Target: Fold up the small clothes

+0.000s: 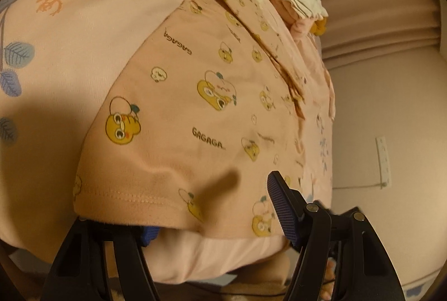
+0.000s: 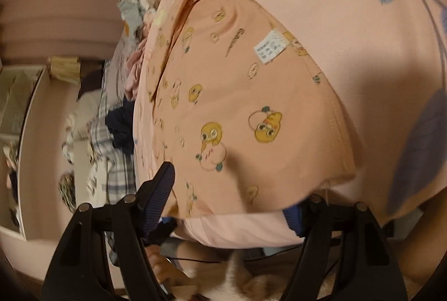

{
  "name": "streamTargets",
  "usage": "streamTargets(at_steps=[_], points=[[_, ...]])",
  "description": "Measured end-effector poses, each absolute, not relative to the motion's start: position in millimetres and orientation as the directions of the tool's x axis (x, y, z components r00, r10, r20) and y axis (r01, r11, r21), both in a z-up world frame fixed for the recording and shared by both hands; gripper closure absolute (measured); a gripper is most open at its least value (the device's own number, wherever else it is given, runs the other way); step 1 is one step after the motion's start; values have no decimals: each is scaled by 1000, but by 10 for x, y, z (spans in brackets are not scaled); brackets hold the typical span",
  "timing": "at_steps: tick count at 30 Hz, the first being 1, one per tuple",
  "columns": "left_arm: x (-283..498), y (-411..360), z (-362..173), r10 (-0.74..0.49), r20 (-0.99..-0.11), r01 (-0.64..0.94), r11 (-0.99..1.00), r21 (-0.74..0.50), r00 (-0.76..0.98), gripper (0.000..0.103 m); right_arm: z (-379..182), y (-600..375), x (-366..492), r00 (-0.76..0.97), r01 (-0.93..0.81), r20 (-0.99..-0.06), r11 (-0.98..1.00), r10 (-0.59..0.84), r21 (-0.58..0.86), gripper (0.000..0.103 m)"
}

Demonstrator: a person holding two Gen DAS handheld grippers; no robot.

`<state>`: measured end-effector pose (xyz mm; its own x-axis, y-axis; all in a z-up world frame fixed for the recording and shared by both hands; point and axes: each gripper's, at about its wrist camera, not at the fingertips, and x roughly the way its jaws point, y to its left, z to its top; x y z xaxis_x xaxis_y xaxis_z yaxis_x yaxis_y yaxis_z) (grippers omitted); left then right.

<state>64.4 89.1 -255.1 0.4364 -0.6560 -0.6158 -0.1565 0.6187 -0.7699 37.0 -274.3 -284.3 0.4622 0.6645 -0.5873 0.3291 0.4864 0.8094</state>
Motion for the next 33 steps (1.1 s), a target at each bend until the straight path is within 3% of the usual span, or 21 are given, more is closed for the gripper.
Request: streamTargets(at_steps=[1,3,4,5,7,9,14,17,20,25,30,33], points=[[646,915,-2565,-648,-619,-169,618,-768,444,48,-2852,-2740,374,465,335,-593,489,658,805,40],[669,962,-2625,-618,-647,-201,635,-745,446,72,-2845,-2738,384,461,329,-615,520,640,788,53],[675,975,-2653,-602,-666,-216,649,-729,440,78,-2847,-2737,393,456,324,-630,542,628,775,57],[677,993,-2684,-585,-683,-227,663,-713,438,89,-2859,-2737,392,452,323,-645,561,616,762,68],[669,992,-2720,-576,-682,-230,663,-712,451,92,-2907,-2752,378,454,331,-669,586,588,739,80],[645,965,-2717,-549,-694,-232,681,-695,465,93,-2933,-2751,373,455,324,-699,628,552,707,103],[634,764,-2562,-423,-771,-193,805,-561,477,95,-2971,-2752,395,475,310,-719,668,508,677,103],[618,648,-2442,-344,-798,-163,865,-474,496,96,-2813,-2597,414,478,260,-774,775,415,576,100],[569,612,-2223,-287,-764,-139,888,-439,577,96,-2638,-2523,474,507,197,-776,826,375,528,100],[743,596,-1838,-249,-708,-97,907,-409,661,97,-2209,-2635,593,616,108,-672,801,411,589,100],[1086,526,-1511,-249,-662,-56,913,-404,707,97,-1799,-2684,909,677,58,-637,836,369,546,100],[1404,416,-1360,-226,-649,-11,941,-339,726,97,-1632,-2679,1195,692,46,-636,859,341,510,100]])
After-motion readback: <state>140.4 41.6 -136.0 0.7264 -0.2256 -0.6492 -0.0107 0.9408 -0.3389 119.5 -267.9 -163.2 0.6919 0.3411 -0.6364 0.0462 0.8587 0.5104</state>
